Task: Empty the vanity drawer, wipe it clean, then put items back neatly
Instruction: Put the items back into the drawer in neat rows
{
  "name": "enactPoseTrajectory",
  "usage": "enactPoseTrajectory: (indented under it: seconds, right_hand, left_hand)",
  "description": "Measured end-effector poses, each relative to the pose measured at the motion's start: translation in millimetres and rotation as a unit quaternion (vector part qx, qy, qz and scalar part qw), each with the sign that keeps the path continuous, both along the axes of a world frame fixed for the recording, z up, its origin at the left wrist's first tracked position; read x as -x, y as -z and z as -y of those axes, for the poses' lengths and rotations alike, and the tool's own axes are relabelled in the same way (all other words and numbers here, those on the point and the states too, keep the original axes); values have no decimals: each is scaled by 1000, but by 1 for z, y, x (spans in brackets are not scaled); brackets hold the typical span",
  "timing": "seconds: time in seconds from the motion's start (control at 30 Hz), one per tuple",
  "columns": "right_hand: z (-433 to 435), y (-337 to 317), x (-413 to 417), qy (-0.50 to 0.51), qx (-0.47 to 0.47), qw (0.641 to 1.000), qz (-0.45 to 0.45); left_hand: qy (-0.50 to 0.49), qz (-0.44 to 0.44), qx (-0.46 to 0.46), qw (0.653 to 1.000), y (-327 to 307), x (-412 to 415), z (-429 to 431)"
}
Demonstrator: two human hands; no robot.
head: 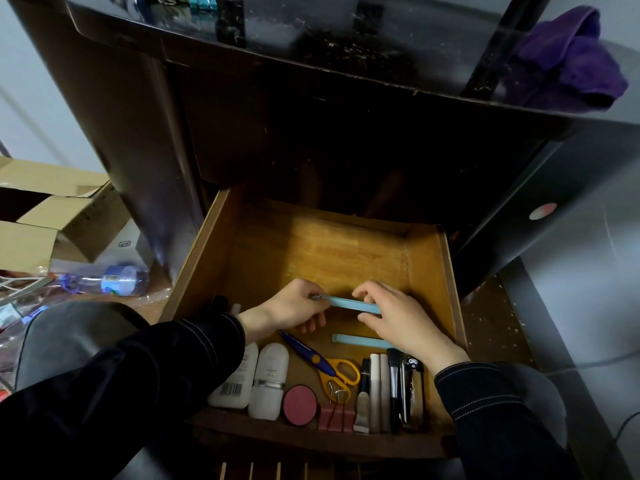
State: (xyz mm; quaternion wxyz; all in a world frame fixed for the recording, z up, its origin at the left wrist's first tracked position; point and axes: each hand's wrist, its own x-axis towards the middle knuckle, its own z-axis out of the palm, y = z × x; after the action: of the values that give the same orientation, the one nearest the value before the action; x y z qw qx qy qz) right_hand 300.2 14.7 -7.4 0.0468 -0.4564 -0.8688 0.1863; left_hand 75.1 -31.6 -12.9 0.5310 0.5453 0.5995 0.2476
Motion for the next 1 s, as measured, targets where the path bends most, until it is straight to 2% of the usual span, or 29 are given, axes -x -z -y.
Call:
enactPoseTrajectory:
  seconds: [0.13,0.27,0.4,0.7,1.0]
  right_hand:
    - [-1,-6,3,-3,-61,998,-4]
    - [-1,-2,-2,31,-16,998,52]
    - [-1,-1,-5,70,23,993,89]
    - [2,-3,-7,60,20,983,174]
    - [3,3,-6,22,31,982,183]
  left_hand:
    - [-18,18,23,999,-2,1,-2]
    - [-23,-74,-20,997,0,4,-2]
    - [-10,-109,-39,993,4,6,-2]
    - [56,-95,-25,994,8,-2,0]
    - [104,-73,29,991,10,-8,4]
